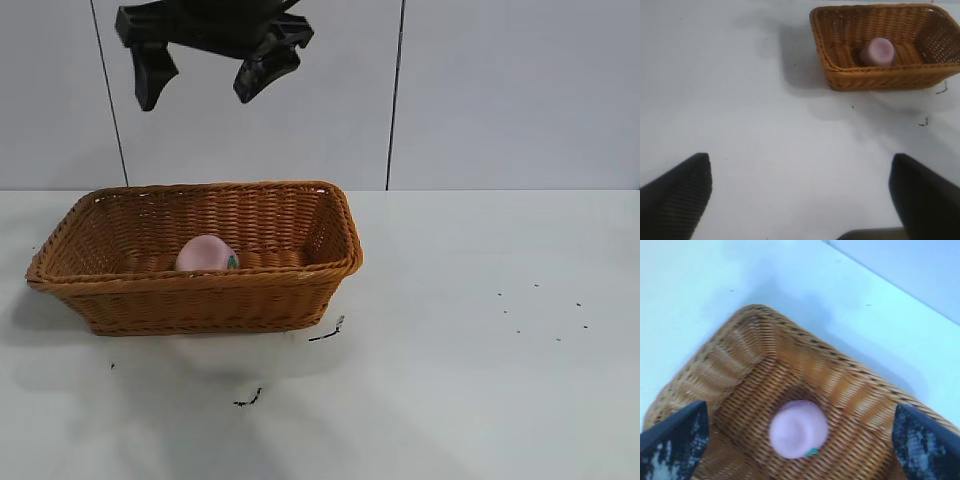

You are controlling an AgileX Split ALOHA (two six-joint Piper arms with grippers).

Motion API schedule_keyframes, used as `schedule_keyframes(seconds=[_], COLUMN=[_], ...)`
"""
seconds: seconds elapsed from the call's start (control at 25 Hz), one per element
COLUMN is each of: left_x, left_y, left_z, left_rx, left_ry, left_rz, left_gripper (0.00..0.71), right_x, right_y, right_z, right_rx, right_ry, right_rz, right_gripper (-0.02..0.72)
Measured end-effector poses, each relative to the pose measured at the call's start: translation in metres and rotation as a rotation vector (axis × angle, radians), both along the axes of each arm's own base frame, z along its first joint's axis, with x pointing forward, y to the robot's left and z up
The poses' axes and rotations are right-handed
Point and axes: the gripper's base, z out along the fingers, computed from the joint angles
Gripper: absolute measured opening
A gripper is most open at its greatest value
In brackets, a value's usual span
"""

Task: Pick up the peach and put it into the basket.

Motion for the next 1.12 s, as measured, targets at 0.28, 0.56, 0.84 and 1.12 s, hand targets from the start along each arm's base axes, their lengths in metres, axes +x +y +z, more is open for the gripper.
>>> schedule_keyframes(seconds=[0.28, 0.56, 0.84, 1.12], left_x=[0.000, 0.000, 0.000, 0.000], left_y=[0.000, 0.000, 0.000, 0.000], left_z=[0.000, 0.000, 0.000, 0.000], left_rx=[0.000, 0.000, 0.000, 0.000], left_ry=[0.000, 0.000, 0.000, 0.000], left_rz=[0.000, 0.000, 0.000, 0.000], left_gripper=[0.693, 0.693, 0.693, 0.693], right_x=[0.033, 0.037, 0.029, 0.020], right_y=[-0.110, -0.174, -0.193, -0.194], right_z=[-0.003, -0.005, -0.006, 0.011], right_rx=[-0.018, -0.030, -0.052, -0.064], right_ry=[0.043, 0.099, 0.192, 0.184], right_rz=[-0.228, -0.353, -0.383, -0.384], right_gripper=[0.695, 0.695, 0.695, 0.695])
